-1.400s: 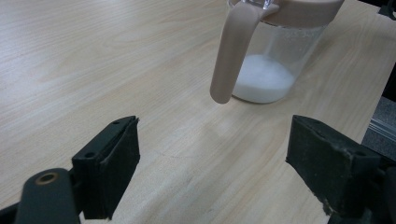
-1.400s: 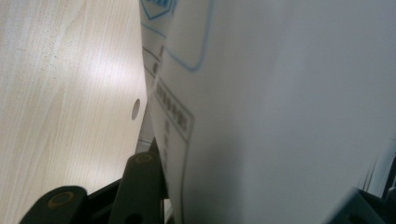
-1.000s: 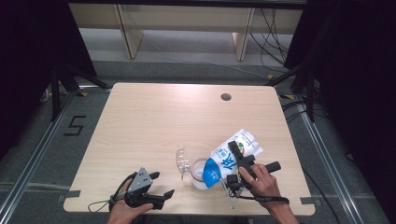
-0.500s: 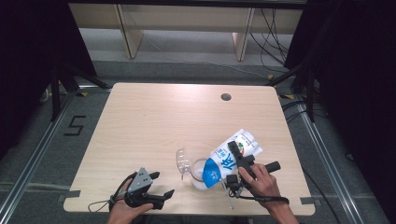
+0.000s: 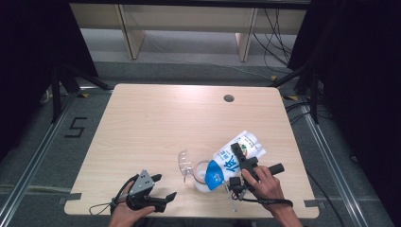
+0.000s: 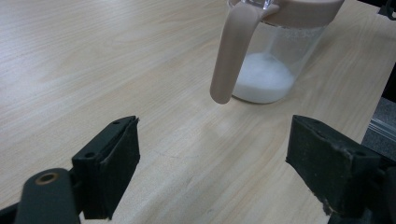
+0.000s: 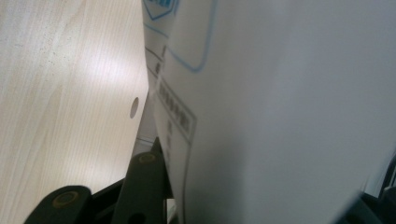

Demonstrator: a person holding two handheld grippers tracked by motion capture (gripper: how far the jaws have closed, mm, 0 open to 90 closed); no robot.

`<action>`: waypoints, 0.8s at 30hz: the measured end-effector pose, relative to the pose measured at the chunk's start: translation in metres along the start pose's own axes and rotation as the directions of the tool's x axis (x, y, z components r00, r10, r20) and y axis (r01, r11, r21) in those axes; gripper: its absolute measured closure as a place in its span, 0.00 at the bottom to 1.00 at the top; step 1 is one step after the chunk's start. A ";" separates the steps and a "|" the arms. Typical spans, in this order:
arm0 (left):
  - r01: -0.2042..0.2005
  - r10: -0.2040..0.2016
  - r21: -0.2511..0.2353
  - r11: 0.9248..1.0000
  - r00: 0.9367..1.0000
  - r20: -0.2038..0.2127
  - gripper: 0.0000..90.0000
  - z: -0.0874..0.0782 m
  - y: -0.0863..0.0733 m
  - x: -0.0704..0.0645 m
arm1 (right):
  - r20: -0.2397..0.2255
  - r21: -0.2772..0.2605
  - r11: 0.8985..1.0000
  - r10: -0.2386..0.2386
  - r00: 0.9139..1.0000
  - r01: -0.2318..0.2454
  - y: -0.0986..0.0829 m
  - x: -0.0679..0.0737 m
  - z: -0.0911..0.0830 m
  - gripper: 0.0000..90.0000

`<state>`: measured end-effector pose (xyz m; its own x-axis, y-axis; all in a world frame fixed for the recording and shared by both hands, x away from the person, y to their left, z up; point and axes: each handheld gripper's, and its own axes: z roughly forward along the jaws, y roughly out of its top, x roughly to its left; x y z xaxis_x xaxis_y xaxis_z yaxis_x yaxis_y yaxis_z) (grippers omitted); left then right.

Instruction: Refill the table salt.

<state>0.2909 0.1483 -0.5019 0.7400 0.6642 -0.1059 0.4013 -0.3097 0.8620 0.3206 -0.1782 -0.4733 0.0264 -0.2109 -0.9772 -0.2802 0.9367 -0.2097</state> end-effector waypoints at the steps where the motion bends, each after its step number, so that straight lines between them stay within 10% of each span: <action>1: 0.000 0.000 0.000 1.000 1.000 0.000 0.18 0.000 0.000 0.000 | -0.005 0.002 1.000 0.012 1.000 -0.012 0.000 0.001 0.000 0.69; 24: 0.011 -0.011 -0.001 1.000 1.000 -0.005 0.18 0.000 0.000 -0.001 | -0.002 0.008 1.000 0.011 1.000 -0.011 0.000 0.000 -0.001 0.72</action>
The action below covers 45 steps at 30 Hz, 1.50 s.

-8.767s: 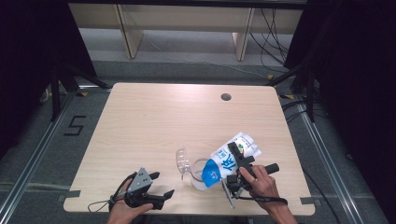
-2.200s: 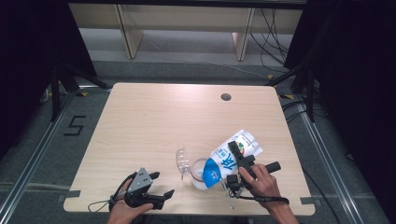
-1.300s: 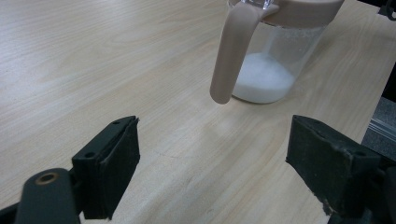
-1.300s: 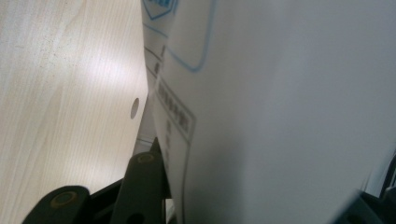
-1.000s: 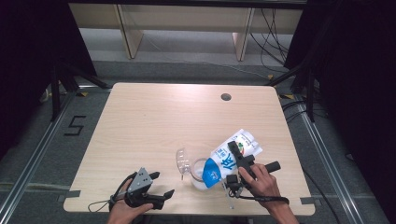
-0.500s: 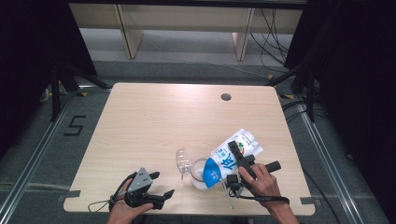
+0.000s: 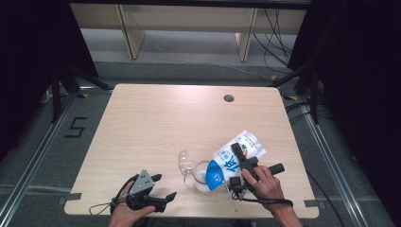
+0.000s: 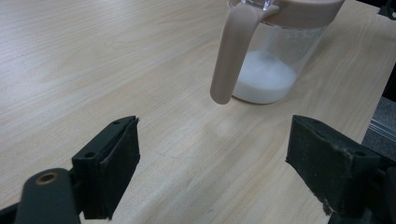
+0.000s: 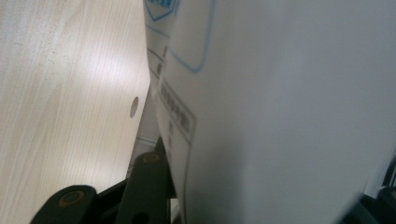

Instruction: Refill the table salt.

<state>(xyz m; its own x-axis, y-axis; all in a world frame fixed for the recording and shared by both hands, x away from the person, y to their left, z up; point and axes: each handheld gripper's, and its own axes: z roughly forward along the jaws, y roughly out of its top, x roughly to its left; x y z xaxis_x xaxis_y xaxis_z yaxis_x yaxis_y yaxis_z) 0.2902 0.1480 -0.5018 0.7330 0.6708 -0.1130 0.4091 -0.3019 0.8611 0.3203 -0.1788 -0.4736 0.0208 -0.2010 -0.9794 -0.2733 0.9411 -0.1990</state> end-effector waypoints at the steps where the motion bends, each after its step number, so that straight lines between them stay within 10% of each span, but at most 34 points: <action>1: 0.000 0.000 0.000 1.000 1.000 0.000 0.18 0.000 0.000 0.000 | 0.000 0.000 1.000 0.000 1.000 0.000 0.000 0.000 0.000 0.72; 45: -0.009 0.009 0.000 1.000 1.000 0.004 0.18 0.000 0.000 0.000 | 0.000 0.011 1.000 0.002 1.000 -0.002 -0.001 0.000 -0.001 0.74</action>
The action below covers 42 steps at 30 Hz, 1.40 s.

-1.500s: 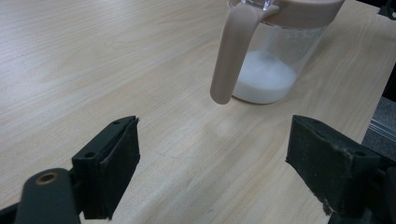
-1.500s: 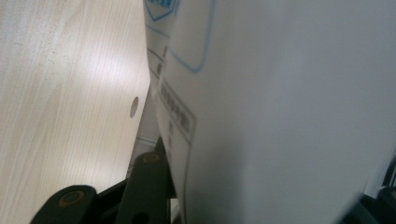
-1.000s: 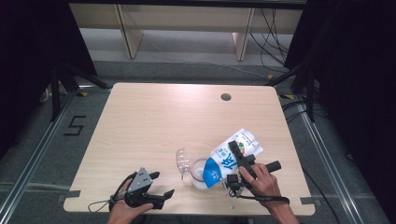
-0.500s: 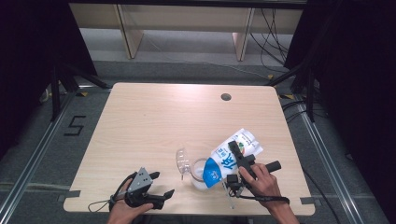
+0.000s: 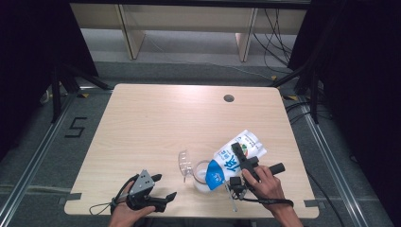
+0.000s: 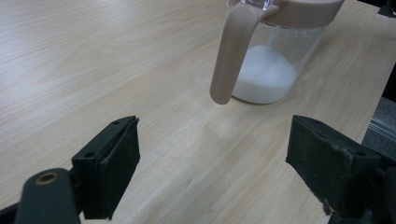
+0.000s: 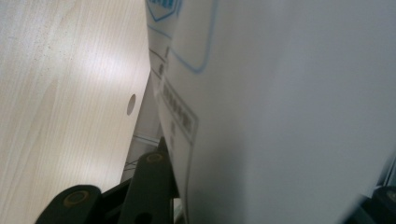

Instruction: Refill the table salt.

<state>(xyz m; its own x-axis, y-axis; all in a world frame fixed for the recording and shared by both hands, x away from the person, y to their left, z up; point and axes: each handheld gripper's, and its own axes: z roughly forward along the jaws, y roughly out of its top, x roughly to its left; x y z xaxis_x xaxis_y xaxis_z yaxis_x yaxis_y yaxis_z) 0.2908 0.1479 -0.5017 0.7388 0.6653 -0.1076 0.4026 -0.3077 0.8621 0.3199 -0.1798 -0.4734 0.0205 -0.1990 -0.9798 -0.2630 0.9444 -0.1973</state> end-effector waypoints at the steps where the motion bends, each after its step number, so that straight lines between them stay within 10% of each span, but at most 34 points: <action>1: -0.003 0.003 -0.001 1.000 1.000 0.000 0.18 0.000 0.000 0.000 | 0.001 0.000 1.000 0.000 1.000 0.000 0.000 0.000 0.000 0.74; 42: -0.004 0.004 -0.001 1.000 1.000 0.001 0.18 0.000 0.000 0.000 | 0.008 -0.005 1.000 -0.026 1.000 0.026 0.001 -0.002 0.001 0.77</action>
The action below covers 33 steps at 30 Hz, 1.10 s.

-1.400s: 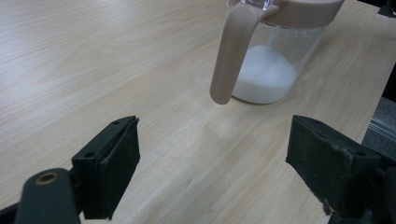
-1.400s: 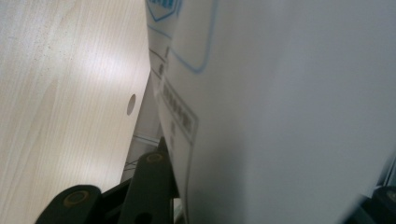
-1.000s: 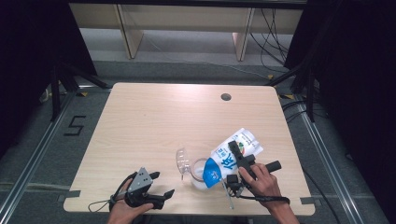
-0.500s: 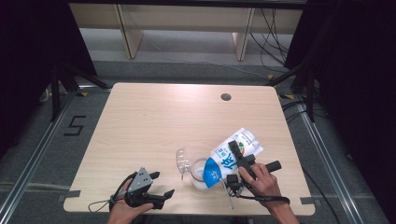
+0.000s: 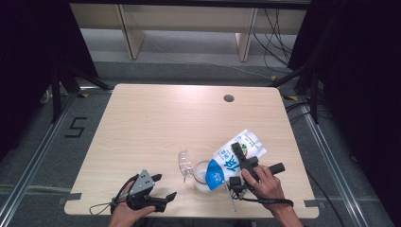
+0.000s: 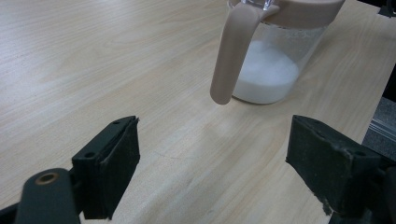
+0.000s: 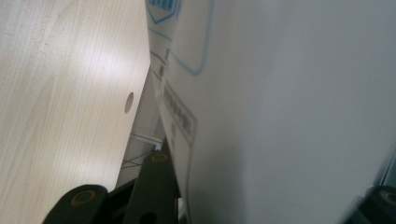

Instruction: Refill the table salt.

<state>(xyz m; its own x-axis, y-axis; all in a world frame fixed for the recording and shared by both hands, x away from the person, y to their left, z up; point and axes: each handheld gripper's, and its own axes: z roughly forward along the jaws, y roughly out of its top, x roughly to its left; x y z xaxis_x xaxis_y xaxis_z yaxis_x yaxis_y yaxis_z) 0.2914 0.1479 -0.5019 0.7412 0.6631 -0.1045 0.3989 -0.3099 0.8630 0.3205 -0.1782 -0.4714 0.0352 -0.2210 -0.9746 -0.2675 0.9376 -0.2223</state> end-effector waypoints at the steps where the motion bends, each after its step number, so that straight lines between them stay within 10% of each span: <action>1: 0.000 0.000 0.000 1.000 1.000 0.000 0.18 0.000 0.000 0.000 | 0.000 -0.003 1.000 -0.010 1.000 0.010 0.000 0.000 0.000 0.77; 33: 0.005 -0.005 0.001 1.000 1.000 -0.002 0.18 0.000 0.000 -0.001 | 0.002 0.001 0.999 -0.043 0.999 0.043 0.001 -0.005 0.000 0.79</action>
<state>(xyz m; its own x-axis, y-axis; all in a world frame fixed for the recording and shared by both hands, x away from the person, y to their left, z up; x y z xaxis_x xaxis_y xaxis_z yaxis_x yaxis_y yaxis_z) 0.2909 0.1475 -0.5019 0.7380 0.6661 -0.1078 0.4030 -0.3070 0.8622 0.3199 -0.1768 -0.4669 0.0486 -0.2609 -0.9641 -0.2644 0.9275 -0.2643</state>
